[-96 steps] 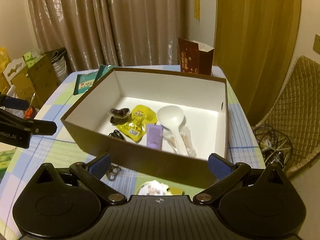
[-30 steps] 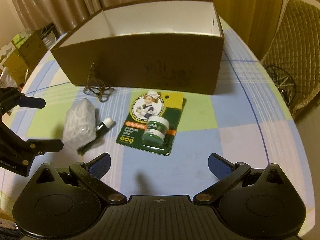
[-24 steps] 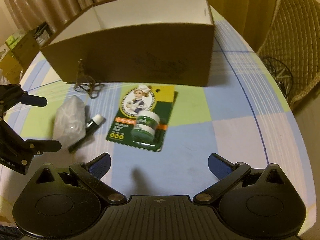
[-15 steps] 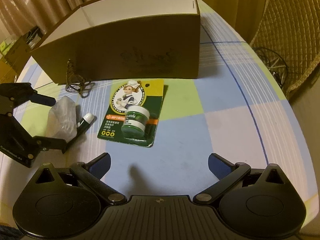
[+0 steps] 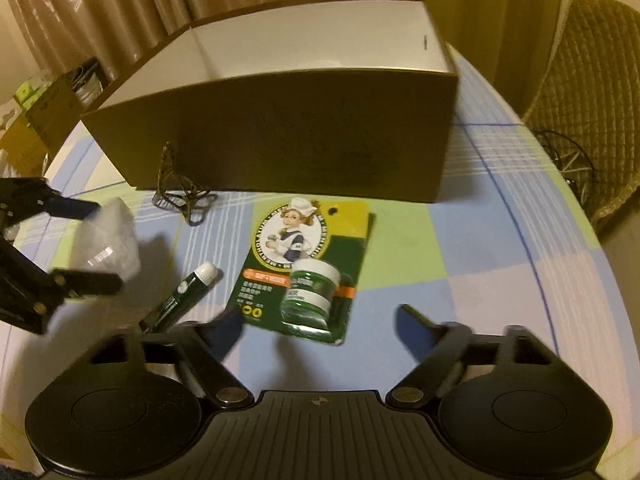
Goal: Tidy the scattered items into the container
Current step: 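Grasp the floss-pick box with the left tool while the right tool grasps the green salve card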
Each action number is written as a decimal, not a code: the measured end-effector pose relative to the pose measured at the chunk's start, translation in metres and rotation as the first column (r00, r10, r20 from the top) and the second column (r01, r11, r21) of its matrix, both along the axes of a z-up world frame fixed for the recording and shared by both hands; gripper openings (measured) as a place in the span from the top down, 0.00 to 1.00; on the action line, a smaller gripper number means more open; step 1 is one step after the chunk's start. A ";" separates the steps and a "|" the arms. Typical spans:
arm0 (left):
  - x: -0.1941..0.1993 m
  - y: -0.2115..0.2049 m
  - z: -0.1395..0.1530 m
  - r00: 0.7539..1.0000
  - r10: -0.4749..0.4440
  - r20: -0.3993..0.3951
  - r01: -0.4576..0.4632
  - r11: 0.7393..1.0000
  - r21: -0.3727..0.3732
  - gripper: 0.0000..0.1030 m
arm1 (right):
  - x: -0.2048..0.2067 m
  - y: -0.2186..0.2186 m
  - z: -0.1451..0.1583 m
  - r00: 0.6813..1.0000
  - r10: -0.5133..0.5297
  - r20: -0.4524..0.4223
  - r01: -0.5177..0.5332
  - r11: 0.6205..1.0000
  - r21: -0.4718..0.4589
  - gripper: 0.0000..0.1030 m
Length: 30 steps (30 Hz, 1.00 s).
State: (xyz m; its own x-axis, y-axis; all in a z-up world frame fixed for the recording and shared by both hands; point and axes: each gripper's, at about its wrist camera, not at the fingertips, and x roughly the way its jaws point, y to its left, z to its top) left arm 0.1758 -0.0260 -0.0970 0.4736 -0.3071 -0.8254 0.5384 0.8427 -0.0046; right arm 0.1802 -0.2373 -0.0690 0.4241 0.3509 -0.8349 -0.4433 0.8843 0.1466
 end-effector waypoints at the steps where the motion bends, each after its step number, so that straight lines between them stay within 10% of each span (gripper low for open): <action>1: -0.001 0.004 0.002 1.000 0.026 0.009 -0.026 1.000 0.003 0.16 | 0.002 0.002 -0.002 1.000 0.000 0.001 0.000 1.000 -0.003 0.32; 15: -0.006 0.034 0.002 0.975 0.220 0.010 -0.221 0.975 0.036 0.16 | 0.016 0.024 -0.017 0.994 0.087 0.063 -0.081 0.992 -0.094 0.70; 30: -0.014 0.016 0.018 0.975 0.218 0.035 -0.219 0.976 0.019 0.16 | 0.008 -0.010 0.023 0.993 0.080 0.091 -0.078 0.997 -0.026 0.71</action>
State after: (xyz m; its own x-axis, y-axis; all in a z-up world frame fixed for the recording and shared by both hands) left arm 0.1617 -0.0100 -0.0789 0.5542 -0.1742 -0.8139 0.3409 0.9396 0.0310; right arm 0.1883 -0.2478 -0.0457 0.4710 0.3685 -0.8015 -0.5229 0.8484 0.0827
